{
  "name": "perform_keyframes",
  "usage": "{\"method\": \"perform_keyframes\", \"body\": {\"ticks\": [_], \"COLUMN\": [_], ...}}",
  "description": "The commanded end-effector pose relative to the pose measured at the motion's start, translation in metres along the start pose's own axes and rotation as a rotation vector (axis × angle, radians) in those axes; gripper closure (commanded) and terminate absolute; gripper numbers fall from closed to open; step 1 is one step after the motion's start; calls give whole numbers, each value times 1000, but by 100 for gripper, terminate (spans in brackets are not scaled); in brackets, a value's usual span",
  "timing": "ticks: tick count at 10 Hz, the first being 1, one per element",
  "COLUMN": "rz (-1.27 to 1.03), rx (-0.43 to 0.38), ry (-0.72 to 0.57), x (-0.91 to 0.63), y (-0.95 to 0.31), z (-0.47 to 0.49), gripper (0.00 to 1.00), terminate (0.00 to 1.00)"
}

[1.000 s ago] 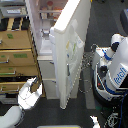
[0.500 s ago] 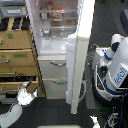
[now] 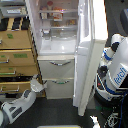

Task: Opening the fridge

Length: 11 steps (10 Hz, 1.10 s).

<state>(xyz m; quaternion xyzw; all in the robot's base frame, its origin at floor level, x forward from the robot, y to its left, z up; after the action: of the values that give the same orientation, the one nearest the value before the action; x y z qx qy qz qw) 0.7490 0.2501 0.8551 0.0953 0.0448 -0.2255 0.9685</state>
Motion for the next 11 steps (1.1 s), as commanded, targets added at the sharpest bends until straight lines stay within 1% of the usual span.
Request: {"method": "perform_keyframes", "body": {"ticks": [1, 3, 4, 5, 6, 7, 8, 9, 10, 11], "rz": [-207, -435, -531, -713, -811, -967, -933, -846, -720, -661], "rx": [-21, -74, -98, -149, -179, -200, -167, -135, -91, -84], "ry": [-155, -266, -303, -354, -361, -348, -352, -354, -319, -298], "x": [229, 187, 157, 73, 15, -87, -76, -45, 2, 10], "y": [-383, -549, -619, -734, -776, -821, -787, -725, -587, -524], "z": [276, 386, 426, 488, 509, 515, 496, 467, 386, 351], "gripper": [0, 0, 0, 0, 0, 0, 0, 0, 0, 0], "terminate": [0, 0, 0, 0, 0, 0, 0, 0, 0, 0]}}
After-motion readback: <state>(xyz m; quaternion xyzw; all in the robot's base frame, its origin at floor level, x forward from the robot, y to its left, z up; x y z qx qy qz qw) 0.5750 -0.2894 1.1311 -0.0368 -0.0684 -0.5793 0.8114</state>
